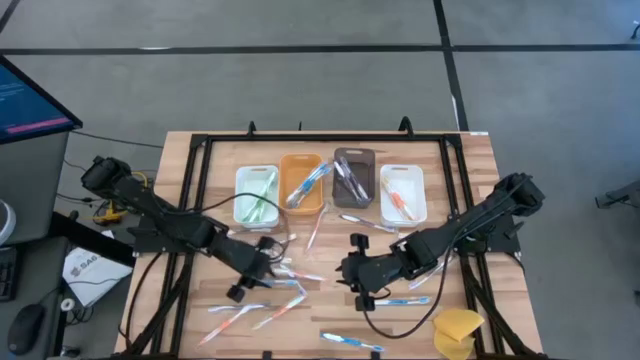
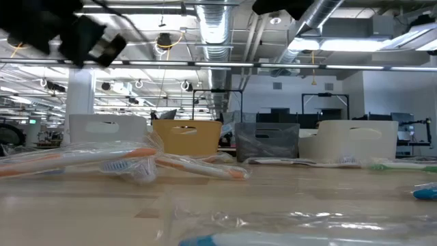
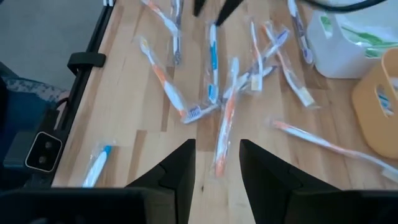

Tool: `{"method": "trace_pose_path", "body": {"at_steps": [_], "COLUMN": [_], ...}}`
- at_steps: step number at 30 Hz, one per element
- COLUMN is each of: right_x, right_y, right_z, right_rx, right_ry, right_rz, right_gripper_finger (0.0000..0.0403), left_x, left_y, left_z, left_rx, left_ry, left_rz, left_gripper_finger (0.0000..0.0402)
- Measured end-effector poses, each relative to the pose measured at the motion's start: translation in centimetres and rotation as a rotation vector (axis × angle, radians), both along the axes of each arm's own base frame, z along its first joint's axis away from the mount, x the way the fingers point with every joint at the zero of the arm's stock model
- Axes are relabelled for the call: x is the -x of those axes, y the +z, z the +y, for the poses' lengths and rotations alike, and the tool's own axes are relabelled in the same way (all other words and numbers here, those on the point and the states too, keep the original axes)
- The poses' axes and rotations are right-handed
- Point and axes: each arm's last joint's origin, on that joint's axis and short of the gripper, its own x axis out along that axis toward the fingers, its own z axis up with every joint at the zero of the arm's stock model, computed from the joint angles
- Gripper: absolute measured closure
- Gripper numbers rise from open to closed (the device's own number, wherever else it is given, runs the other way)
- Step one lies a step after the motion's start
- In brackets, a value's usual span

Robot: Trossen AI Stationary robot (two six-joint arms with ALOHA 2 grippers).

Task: Pick & Place Toothbrushes
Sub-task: Put the orange toothbrush into the right white bin

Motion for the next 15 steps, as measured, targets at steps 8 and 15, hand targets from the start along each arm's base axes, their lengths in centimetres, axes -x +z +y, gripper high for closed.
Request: {"method": "trace_pose_path", "body": {"at_steps": [8, 15], "right_x": [-0.7, -0.8], "right_y": [0.0, 0.1], "right_z": [0.0, 0.1], "right_rx": [-0.008, -0.015], "right_ry": [0.012, 0.014], "right_rz": [-0.044, -0.056], "right_gripper_finger": [0.0285, 0.0285], "left_x": [0.9, 1.1], "left_y": [-1.0, -1.6], "left_z": [0.9, 1.8], "left_rx": [-0.088, -0.25], "left_ry": [0.159, 0.258], "left_rz": [0.134, 0.09], "left_gripper_finger": [0.0274, 0.0274]}}
